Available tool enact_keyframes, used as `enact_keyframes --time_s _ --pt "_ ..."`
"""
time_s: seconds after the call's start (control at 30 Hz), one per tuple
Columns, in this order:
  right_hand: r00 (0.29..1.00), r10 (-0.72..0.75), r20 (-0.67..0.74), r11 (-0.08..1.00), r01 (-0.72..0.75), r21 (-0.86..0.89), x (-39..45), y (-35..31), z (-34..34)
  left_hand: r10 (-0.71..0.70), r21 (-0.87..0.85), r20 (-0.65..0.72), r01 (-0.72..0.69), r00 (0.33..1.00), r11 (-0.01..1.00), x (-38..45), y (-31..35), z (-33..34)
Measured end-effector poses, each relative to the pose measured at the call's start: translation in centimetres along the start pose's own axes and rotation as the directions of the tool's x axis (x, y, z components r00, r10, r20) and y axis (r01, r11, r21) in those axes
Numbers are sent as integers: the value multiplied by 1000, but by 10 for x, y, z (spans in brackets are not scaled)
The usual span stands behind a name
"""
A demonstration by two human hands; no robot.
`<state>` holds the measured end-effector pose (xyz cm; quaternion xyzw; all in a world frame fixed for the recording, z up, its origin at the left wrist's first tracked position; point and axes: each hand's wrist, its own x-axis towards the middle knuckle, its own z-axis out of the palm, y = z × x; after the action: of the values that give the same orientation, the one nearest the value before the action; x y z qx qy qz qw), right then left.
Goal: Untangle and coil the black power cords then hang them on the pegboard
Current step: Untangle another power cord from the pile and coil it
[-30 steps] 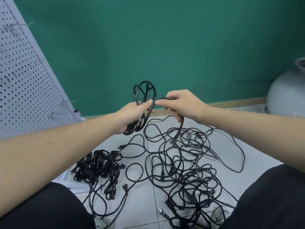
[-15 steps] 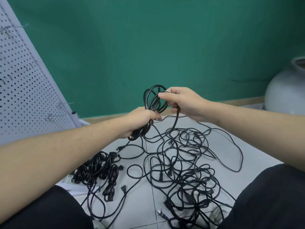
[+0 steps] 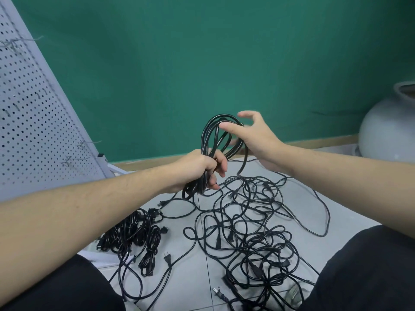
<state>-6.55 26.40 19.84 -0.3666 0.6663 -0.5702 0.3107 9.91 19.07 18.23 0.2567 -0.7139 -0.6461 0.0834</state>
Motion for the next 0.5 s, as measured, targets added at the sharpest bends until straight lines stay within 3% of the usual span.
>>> enact_keyframes --time_s 0.1,0.33,0.5 --pt "978 142 153 987 -152 54 -6 -7 2 2 1 34 -2 999 1000 -1 -2 -5" --pt "980 83 181 928 -143 345 -2 -11 11 18 -39 3 -18 1000 999 1 -7 -1" --pt "990 101 95 925 -129 357 -2 -12 17 9 -45 36 -8 999 999 1 -8 1"
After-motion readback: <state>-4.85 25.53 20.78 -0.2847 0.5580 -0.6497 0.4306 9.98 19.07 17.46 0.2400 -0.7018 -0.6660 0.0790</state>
